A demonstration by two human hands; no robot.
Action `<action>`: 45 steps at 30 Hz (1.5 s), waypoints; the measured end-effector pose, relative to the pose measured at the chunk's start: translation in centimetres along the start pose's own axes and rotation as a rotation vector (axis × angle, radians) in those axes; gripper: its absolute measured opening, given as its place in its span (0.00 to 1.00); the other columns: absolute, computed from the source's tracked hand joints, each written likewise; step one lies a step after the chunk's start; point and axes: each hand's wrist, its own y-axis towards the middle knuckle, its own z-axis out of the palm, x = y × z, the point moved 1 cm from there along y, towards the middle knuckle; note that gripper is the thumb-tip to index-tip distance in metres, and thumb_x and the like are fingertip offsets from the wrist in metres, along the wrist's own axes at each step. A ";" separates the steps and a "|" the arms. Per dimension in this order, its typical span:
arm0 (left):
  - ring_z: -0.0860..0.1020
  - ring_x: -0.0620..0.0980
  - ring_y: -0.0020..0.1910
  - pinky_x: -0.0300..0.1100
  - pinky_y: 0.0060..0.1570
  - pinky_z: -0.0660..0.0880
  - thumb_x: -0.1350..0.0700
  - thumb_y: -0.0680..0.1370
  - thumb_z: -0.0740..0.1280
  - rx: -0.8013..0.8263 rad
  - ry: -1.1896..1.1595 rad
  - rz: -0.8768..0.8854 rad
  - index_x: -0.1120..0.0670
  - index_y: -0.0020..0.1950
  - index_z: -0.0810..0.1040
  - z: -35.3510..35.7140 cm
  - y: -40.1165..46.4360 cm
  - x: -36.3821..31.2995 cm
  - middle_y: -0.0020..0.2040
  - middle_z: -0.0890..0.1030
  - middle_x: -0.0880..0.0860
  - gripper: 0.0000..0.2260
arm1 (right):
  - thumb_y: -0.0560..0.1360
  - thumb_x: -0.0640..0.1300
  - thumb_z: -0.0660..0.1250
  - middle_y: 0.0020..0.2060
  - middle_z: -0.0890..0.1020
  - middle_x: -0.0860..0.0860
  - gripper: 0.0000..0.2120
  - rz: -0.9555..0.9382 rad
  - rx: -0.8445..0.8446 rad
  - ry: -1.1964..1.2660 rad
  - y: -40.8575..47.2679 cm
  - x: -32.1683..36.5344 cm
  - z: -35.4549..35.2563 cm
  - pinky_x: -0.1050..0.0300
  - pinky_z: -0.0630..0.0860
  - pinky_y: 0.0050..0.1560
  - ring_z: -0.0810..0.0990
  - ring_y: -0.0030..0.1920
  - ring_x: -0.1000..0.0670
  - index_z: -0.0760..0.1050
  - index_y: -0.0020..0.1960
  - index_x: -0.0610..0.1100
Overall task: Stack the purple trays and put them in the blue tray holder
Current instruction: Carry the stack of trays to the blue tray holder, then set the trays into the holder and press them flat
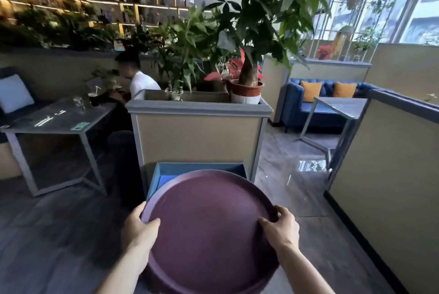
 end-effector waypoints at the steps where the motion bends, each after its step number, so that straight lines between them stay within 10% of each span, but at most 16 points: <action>1: 0.79 0.60 0.61 0.54 0.62 0.76 0.64 0.73 0.70 -0.009 0.008 -0.007 0.50 0.73 0.73 1.6 2.0 -0.1 0.68 0.79 0.55 0.29 | 0.67 0.44 0.75 0.59 0.81 0.42 0.28 0.005 0.006 -0.003 2.5 0.4 1.1 0.48 0.73 0.63 0.78 0.61 0.41 0.74 0.65 0.43; 15: 0.80 0.59 0.53 0.51 0.55 0.76 0.63 0.71 0.73 -0.086 0.198 -0.135 0.49 0.67 0.76 15.1 20.3 1.6 0.59 0.82 0.55 0.25 | 0.65 0.44 0.74 0.57 0.82 0.44 0.27 0.134 0.146 -0.172 25.1 2.3 14.0 0.51 0.73 0.59 0.79 0.59 0.42 0.74 0.63 0.45; 45: 0.75 0.64 0.67 0.60 0.61 0.75 0.54 0.66 0.81 0.047 0.681 -0.236 0.54 0.75 0.69 24.7 35.2 12.9 0.68 0.77 0.61 0.39 | 0.74 0.47 0.67 0.59 0.80 0.42 0.25 0.285 0.127 -0.518 35.7 -5.5 29.0 0.47 0.73 0.61 0.77 0.61 0.39 0.71 0.69 0.41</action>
